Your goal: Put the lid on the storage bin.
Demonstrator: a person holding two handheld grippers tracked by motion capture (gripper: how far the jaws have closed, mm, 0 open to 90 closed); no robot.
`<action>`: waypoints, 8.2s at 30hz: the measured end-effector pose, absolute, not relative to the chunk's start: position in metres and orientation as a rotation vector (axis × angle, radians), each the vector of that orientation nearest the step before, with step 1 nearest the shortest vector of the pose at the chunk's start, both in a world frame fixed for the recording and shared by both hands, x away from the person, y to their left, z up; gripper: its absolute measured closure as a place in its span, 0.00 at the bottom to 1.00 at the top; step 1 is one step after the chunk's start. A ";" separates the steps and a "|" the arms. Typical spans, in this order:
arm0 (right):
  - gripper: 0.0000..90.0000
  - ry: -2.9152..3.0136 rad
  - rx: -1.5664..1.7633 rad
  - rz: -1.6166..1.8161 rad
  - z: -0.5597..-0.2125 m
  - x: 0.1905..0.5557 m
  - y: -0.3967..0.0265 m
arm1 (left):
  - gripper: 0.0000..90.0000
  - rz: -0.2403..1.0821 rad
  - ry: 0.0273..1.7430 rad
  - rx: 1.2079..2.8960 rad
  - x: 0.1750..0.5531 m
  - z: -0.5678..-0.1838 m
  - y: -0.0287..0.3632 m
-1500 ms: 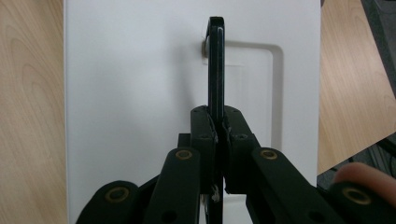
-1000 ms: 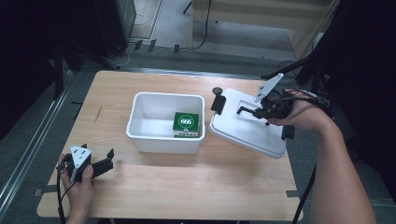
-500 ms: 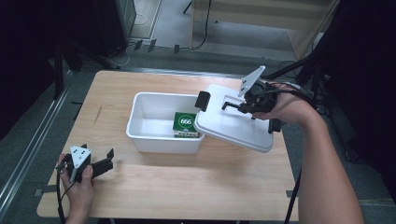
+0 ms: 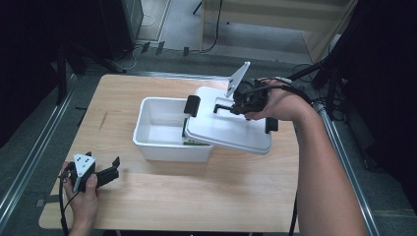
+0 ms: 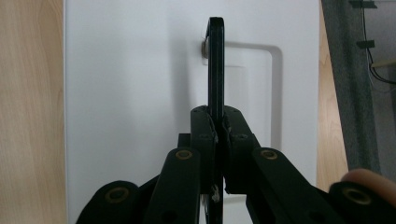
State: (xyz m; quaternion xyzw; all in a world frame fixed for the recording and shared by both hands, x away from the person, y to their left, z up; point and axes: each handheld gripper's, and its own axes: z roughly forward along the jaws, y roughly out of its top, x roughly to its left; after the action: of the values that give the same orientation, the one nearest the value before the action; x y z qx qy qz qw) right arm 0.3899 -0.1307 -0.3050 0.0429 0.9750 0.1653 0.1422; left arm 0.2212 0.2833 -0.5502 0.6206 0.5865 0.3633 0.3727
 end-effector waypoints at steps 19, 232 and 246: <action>0.95 2.844 0.025 0.466 -0.307 0.391 -0.078 | 0.08 0.930 1.504 1.585 0.221 -0.550 0.284; 0.00 2.761 0.598 0.629 -0.455 0.300 -0.279 | 0.08 0.953 1.503 1.588 0.222 -0.550 0.282; 0.00 2.727 0.658 0.688 -0.484 0.273 -0.293 | 0.08 0.960 1.503 1.591 0.221 -0.550 0.281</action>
State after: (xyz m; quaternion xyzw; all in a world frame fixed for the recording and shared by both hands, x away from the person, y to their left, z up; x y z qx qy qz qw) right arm 0.2734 -0.2932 -0.4843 0.2261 0.9366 0.2361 0.1260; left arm 0.2215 0.2814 -0.5503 0.6194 0.5849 0.3735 0.3670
